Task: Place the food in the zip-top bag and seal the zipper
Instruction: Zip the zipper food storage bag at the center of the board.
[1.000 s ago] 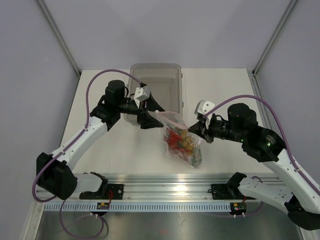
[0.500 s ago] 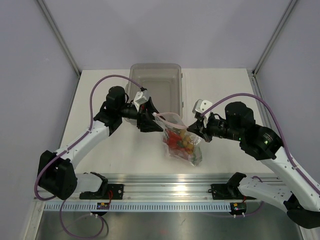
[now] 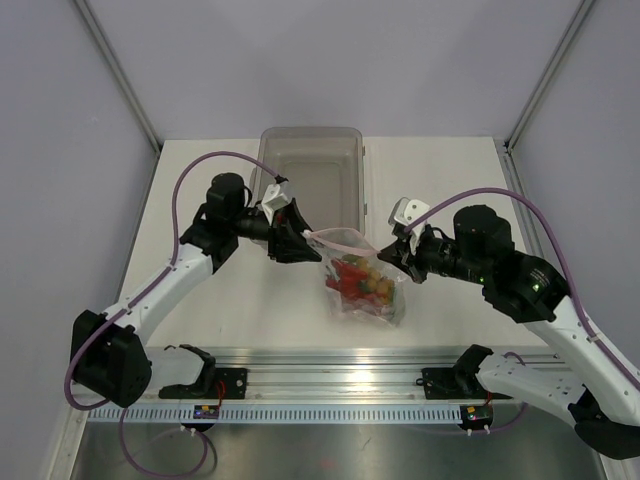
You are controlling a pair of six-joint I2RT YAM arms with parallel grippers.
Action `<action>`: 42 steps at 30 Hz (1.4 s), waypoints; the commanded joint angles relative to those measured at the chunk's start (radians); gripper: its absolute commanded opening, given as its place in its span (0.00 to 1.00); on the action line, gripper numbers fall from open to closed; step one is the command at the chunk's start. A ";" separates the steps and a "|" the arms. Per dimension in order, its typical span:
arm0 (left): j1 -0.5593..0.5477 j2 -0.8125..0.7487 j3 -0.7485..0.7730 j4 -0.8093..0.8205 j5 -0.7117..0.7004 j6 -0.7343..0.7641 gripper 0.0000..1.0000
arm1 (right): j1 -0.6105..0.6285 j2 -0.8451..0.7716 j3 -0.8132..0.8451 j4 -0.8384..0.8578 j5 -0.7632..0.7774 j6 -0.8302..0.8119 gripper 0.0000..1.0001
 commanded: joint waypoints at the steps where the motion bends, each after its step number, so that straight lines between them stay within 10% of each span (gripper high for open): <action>1: 0.011 -0.042 0.015 0.023 0.015 0.023 0.42 | 0.002 -0.022 0.012 0.078 0.027 0.000 0.00; 11: 0.011 -0.040 -0.003 0.118 -0.004 -0.080 0.11 | 0.002 -0.012 0.004 0.102 0.024 0.020 0.00; 20: 0.014 -0.042 -0.017 0.117 -0.044 -0.108 0.37 | 0.002 -0.015 0.003 0.121 0.052 0.044 0.00; 28: 0.027 -0.066 -0.075 0.299 -0.065 -0.244 0.12 | 0.002 -0.015 0.001 0.125 0.065 0.061 0.00; 42: 0.055 -0.073 -0.164 0.635 -0.126 -0.505 0.00 | 0.002 -0.023 -0.010 0.136 0.076 0.080 0.00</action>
